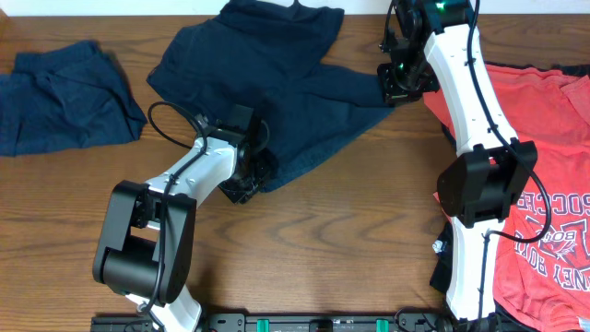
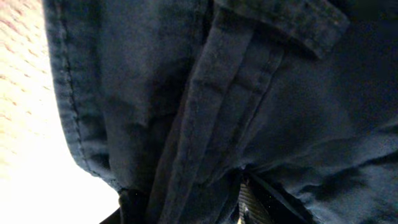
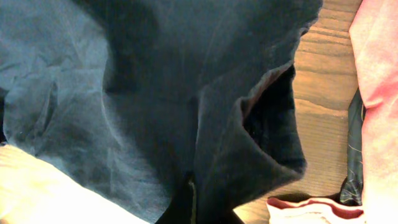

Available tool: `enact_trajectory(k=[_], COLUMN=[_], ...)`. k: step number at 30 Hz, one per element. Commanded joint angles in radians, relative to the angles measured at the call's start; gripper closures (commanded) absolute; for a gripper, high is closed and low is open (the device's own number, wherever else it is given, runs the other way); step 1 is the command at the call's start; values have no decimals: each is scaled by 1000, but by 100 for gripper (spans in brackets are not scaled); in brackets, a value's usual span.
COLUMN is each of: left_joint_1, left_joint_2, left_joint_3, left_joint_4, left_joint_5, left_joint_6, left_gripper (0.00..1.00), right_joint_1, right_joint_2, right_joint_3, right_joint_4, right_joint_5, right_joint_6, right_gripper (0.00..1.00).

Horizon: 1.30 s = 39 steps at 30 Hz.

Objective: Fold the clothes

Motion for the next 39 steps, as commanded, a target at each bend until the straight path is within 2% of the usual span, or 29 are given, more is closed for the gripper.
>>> enact_trajectory(k=[1, 2, 3, 6, 14, 23, 31, 39], left_joint_1=[11, 11, 11, 12, 68, 90, 92, 92], left_joint_2=[62, 62, 62, 62, 10, -265, -513, -553], left_joint_3=[-35, -35, -35, -34, -29, -23, -20, -20], left_joint_4=[17, 17, 17, 18, 39, 3, -22, -78], left_joint_5=[-117, -124, -129, -158, -198, -326, -365, -385], left_joint_6=[-6, -5, -5, 3, 116, 172, 192, 194], left_gripper=[76, 92, 94, 94, 94, 94, 94, 94], right_joint_1=[-14, -16, -19, -37, -90, -83, -31, -1], right_joint_2=[-11, -11, -11, -11, -12, -12, -14, -71], right_joint_3=[4, 4, 4, 4, 5, 7, 8, 8], right_joint_4=[-5, -7, -6, 19, 67, 89, 157, 226], right_joint_5=[6, 6, 7, 7, 7, 8, 109, 230], right_joint_6=[-16, -16, -16, -14, -11, -16, -14, -11], right_gripper=[99, 99, 99, 99, 99, 99, 99, 99])
